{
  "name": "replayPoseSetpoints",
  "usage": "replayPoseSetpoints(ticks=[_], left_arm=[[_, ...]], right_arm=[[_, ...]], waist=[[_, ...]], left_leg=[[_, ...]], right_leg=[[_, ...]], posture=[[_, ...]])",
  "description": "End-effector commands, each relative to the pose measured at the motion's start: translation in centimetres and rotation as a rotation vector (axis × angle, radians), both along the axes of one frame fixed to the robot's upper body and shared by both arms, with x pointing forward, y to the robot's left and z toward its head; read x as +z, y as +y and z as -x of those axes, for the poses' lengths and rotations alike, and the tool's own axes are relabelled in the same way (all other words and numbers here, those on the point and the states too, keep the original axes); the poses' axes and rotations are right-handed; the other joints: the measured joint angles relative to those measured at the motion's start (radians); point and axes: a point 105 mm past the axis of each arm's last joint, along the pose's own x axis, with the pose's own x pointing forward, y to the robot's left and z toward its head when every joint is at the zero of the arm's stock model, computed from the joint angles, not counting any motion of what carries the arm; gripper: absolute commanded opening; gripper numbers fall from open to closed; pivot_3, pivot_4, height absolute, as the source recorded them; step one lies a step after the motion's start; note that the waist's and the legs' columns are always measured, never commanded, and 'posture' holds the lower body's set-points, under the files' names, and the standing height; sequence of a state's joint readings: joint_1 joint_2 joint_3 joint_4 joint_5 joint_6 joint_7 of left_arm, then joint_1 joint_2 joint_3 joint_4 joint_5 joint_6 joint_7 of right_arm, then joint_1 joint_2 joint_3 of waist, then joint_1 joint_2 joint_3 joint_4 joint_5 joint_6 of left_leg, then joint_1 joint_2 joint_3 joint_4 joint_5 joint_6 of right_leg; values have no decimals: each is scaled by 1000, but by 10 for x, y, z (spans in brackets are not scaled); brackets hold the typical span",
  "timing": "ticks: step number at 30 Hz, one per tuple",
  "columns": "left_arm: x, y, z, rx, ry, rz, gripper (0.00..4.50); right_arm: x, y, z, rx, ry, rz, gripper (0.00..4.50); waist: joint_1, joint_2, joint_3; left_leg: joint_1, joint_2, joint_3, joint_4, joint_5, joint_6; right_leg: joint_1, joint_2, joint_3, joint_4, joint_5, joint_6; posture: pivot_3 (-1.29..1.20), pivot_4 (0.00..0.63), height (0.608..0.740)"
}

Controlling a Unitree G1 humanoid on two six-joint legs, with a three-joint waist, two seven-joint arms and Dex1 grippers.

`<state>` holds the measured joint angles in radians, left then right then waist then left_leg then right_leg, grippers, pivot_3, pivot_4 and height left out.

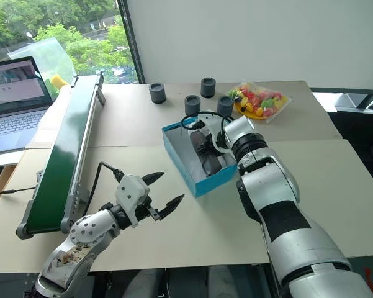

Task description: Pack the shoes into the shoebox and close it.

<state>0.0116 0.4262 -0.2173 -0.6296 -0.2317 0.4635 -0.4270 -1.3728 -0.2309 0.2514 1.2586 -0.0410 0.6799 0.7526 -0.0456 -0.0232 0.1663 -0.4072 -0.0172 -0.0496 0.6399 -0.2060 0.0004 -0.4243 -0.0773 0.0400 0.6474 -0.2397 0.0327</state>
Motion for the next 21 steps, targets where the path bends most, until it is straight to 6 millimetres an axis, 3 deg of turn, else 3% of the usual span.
replayPoseSetpoints(ticks=[1,7,10,14,16,21], left_arm=[[13,-4,6,-18,-53,14,4500],[14,-2,5,-14,-53,15,4500],[15,1,4,4,-61,21,4500],[18,12,-2,79,-93,28,4500],[18,27,-9,170,-99,41,4500],[41,100,-34,632,-234,96,4500]], right_arm=[[26,9,-7,24,-82,-17,4013],[50,23,-9,68,-139,-61,4013],[77,37,-9,118,-218,-87,4013],[113,41,-17,166,-455,-18,4013],[132,43,-15,180,-543,-48,4013],[162,66,38,381,-558,-382,4013]], waist=[[0,0,0],[0,0,0],[0,0,0],[0,0,0],[1,0,0],[6,0,0]], left_leg=[[0,0,0,0,0,0],[0,0,0,0,0,0],[0,0,0,0,0,0],[0,0,0,0,0,0],[0,0,-1,0,0,0],[0,0,-3,0,0,0]], right_leg=[[0,0,0,0,0,0],[0,0,0,0,0,0],[0,0,0,0,0,0],[0,0,0,0,0,0],[0,0,0,0,0,0],[0,0,-1,0,0,0]], posture=[[0,150,740],[0,150,740],[0,150,740],[0,150,740],[0,150,740],[0,150,740]])
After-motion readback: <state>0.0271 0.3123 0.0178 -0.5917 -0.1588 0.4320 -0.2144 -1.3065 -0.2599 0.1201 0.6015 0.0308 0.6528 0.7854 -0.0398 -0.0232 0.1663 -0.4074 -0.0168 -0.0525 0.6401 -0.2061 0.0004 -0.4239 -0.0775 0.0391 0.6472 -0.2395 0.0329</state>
